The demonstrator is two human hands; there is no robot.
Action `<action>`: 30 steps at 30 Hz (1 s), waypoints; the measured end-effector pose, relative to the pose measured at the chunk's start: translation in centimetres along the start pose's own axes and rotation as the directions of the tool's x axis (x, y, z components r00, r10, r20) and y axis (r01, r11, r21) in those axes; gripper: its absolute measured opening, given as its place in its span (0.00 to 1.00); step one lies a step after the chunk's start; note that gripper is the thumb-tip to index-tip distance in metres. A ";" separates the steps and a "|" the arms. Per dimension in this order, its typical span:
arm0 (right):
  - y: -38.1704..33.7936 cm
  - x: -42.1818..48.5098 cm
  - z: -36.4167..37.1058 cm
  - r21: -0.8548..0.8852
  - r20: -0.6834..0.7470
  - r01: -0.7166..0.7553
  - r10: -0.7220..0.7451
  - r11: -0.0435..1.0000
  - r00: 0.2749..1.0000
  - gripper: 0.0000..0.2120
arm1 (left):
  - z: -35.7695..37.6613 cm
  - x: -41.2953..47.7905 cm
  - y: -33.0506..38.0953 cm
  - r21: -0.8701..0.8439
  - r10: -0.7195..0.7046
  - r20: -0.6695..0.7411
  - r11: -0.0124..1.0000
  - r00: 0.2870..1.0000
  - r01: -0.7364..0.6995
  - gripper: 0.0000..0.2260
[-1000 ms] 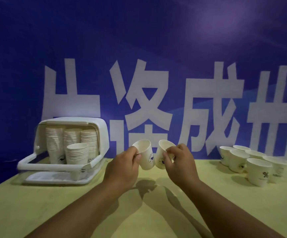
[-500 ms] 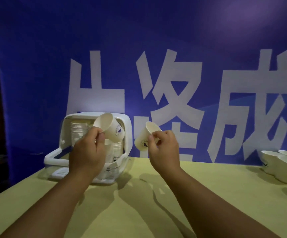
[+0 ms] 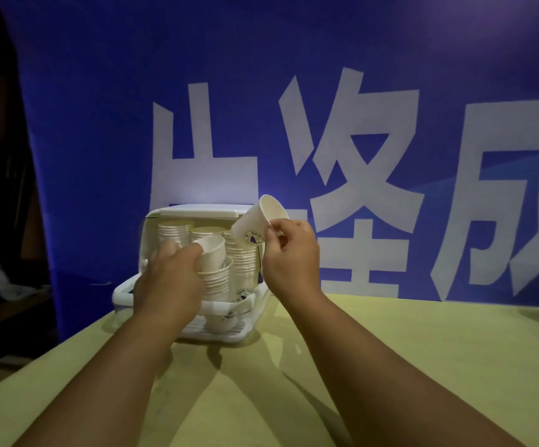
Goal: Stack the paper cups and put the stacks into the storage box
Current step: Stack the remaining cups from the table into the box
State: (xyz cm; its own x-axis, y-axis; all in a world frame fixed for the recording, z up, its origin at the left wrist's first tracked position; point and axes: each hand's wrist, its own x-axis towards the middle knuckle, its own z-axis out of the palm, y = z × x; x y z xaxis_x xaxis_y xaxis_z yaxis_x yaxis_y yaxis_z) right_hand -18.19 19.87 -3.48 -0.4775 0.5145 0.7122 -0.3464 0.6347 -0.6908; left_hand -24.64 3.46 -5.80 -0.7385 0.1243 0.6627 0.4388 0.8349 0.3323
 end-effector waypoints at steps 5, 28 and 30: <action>-0.8 -0.4 0.0 -0.045 0.058 0.093 -0.090 0.995 0.994 0.05 | 1.0 -0.5 -0.3 0.004 0.090 0.184 0.996 0.979 -0.092 0.09; -0.5 -1.8 1.3 -0.312 0.379 0.272 -0.143 0.910 0.914 0.13 | 1.3 -1.1 0.4 -0.226 0.222 0.073 0.953 0.972 -0.201 0.45; -0.4 -2.0 1.4 -0.206 0.369 0.143 -0.059 0.968 0.928 0.17 | 1.3 -0.9 0.4 -0.223 0.157 0.088 0.966 0.984 -0.134 0.37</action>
State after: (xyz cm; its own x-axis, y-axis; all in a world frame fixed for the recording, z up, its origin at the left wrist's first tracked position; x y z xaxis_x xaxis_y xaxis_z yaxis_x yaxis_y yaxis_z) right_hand -18.25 17.73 -4.82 -0.7202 0.2274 0.6554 -0.2375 0.8069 -0.5408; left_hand -24.49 4.36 -7.20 -0.7029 0.3006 0.6446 0.6368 0.6698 0.3820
